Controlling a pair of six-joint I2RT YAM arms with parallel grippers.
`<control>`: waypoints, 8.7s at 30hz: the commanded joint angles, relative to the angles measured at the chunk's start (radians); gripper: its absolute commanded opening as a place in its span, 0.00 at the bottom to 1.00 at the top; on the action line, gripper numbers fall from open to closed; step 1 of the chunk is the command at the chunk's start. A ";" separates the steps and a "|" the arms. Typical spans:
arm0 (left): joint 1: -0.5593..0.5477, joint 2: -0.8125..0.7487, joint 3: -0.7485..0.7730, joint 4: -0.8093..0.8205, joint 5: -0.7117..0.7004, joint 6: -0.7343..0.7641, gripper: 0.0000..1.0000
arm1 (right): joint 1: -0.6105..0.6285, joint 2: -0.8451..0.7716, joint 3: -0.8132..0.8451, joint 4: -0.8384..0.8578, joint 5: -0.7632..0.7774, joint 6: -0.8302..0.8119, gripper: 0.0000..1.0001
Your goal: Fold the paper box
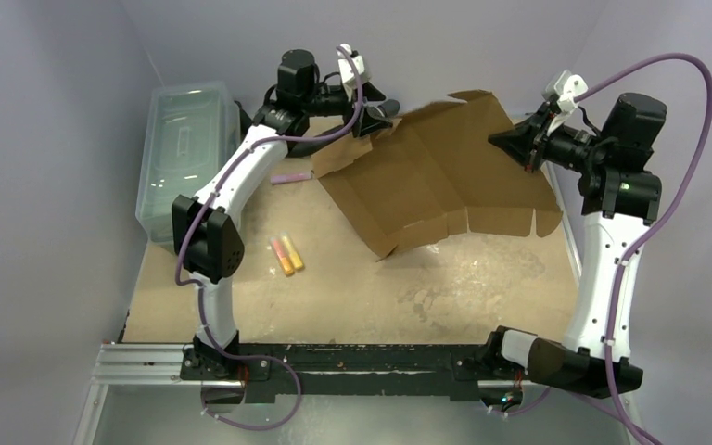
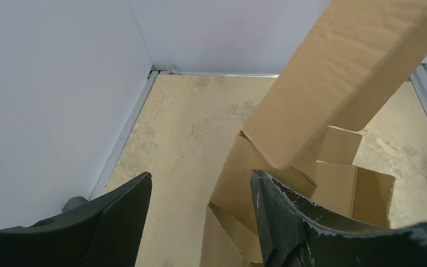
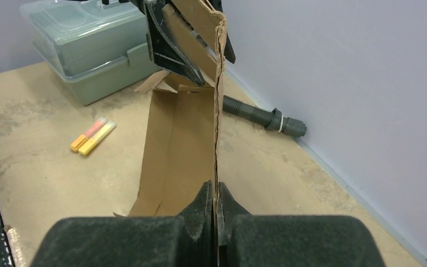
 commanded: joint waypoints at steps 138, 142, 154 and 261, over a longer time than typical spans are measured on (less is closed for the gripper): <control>-0.217 -0.423 -0.573 -0.011 -0.998 0.174 0.00 | 0.039 0.058 -0.286 0.308 0.169 0.201 0.00; -0.218 -0.496 -0.655 0.026 -0.972 0.146 0.00 | 0.045 0.106 -0.222 0.308 0.156 0.235 0.00; -0.218 -0.608 -0.861 0.138 -0.939 0.075 0.00 | 0.143 0.205 -0.137 0.331 0.150 0.332 0.00; -0.324 -0.523 -1.175 0.025 -1.098 -1.244 0.12 | 0.428 0.198 -0.253 0.224 0.576 0.081 0.00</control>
